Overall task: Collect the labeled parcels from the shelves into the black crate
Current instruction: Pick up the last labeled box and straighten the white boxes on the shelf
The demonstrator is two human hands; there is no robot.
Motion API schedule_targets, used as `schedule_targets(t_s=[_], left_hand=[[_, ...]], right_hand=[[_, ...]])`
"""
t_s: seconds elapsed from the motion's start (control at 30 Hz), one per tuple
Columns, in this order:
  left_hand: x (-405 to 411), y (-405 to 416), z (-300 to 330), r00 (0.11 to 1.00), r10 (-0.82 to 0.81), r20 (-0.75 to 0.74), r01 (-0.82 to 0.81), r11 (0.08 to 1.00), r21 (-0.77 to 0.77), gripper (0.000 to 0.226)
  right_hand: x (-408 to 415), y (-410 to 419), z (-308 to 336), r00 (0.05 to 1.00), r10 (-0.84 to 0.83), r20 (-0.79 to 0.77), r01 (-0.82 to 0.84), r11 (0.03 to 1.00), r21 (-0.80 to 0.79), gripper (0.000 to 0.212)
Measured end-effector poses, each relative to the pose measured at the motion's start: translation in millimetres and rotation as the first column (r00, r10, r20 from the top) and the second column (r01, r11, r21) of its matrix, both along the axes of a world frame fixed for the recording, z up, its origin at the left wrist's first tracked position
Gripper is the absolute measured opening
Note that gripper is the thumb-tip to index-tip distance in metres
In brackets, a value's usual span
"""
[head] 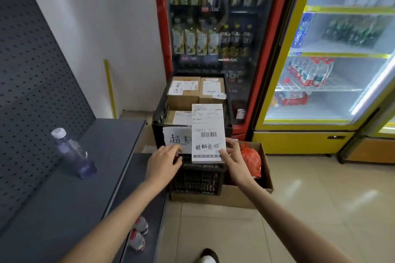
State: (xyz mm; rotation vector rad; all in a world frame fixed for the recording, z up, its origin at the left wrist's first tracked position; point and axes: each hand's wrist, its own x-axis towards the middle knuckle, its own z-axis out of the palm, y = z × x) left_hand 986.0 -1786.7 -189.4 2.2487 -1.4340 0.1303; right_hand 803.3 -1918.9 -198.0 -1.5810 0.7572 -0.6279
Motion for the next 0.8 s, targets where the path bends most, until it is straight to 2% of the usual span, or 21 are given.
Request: schedule_targets(t_s=[0.23, 0.4, 0.6, 0.8], left_hand=[[80.1, -101.8, 18.1, 1.0, 0.027, 0.009, -0.027, 1.0, 0.01, 0.013], [115.4, -160.2, 14.7, 0.999, 0.034, -0.03, -0.033, 0.999, 0.014, 0.022], [150.2, -224.4, -4.3, 0.996, -0.077, -0.039, 0.08, 0.991, 0.103, 0.034], [176.3, -264.7, -43.2, 0.978, -0.191, -0.084, 0.206, 0.949, 0.24, 0.036]], right_hand=[[82.2, -110.4, 11.3, 1.0, 0.001, -0.008, 0.0, 0.999, 0.034, 0.033], [113.0, -157.4, 6.9, 0.998, -0.011, -0.057, 0.013, 0.999, 0.036, 0.033], [136.0, -187.9, -5.5, 0.984, -0.04, -0.176, 0.04, 0.999, -0.006, 0.03], [153.7, -198.0, -23.4, 0.941, -0.047, -0.334, 0.0, 0.99, -0.14, 0.044]])
